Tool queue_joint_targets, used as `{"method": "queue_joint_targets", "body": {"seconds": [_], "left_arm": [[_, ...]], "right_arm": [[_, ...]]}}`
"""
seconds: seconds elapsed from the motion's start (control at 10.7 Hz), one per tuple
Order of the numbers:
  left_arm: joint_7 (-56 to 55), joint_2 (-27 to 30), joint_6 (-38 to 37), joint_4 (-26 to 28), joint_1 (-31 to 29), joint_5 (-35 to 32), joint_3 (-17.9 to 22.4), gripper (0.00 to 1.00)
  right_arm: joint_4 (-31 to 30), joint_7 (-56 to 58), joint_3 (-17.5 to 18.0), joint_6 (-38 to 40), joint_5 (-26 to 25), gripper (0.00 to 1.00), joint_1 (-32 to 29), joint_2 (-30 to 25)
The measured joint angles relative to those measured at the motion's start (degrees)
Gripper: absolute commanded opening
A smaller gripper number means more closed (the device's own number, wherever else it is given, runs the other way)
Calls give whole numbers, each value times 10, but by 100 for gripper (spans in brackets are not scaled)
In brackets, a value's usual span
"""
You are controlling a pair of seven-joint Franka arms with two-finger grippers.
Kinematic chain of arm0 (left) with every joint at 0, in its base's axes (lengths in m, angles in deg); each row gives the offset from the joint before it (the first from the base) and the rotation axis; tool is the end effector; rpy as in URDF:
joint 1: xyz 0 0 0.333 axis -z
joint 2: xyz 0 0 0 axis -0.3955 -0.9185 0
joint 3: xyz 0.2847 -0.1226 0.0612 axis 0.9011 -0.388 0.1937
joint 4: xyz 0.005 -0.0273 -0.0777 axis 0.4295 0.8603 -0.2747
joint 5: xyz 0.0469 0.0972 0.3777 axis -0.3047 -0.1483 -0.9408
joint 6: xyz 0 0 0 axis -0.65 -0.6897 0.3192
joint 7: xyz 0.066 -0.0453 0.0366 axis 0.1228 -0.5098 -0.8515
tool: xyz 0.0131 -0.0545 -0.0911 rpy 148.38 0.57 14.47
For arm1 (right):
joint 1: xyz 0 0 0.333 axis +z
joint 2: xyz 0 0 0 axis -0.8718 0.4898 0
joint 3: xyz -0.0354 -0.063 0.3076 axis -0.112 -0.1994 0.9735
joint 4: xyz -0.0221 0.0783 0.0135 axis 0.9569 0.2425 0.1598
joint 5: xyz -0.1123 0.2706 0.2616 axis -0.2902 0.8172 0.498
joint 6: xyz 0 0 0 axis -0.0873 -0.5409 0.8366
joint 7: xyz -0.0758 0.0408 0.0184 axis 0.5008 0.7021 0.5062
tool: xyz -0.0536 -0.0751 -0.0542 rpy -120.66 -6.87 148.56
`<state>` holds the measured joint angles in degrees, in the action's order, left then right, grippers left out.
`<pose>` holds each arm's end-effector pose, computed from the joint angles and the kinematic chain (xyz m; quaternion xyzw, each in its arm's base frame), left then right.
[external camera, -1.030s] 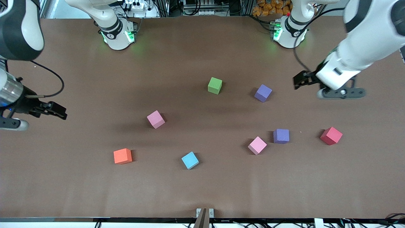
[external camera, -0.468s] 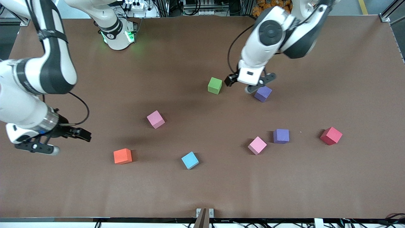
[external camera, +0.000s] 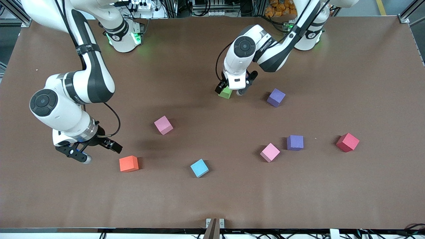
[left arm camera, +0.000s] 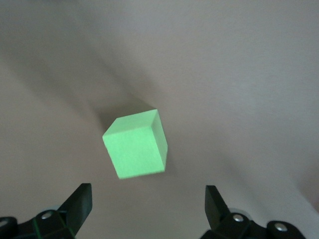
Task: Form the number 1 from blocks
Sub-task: 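Reach the left gripper to the green block while the right gripper reaches orange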
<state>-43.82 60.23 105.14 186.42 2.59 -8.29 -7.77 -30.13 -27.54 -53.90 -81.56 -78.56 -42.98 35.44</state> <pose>0.3788 -0.4443 0.2812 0.8832 0.4555 -0.1051 0.0378 0.6579 0.1078 0.3713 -0.9671 0.2455 -0.0545 0.0395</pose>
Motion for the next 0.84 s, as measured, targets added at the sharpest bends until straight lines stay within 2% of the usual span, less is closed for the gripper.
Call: {"method": "queue_joint_targets", "body": {"seconds": [0.28,0.47,0.66,0.84], "left_arm": [[-11,-3,48,53,0,0,-2,100],[-34,-4,55,62,0,0,-5,100],[-58,-9,63,63,-1,0,-5,100],[-96,-20,87,63,-1,0,-5,100]], "right_arm": [[-52,-9,-3,-66,28,100,0,13],[-55,15,-6,-105,30,100,0,47],[-44,-44,-17,-126,55,100,9,81],[-35,-48,-26,-129,56,100,26,94]]}}
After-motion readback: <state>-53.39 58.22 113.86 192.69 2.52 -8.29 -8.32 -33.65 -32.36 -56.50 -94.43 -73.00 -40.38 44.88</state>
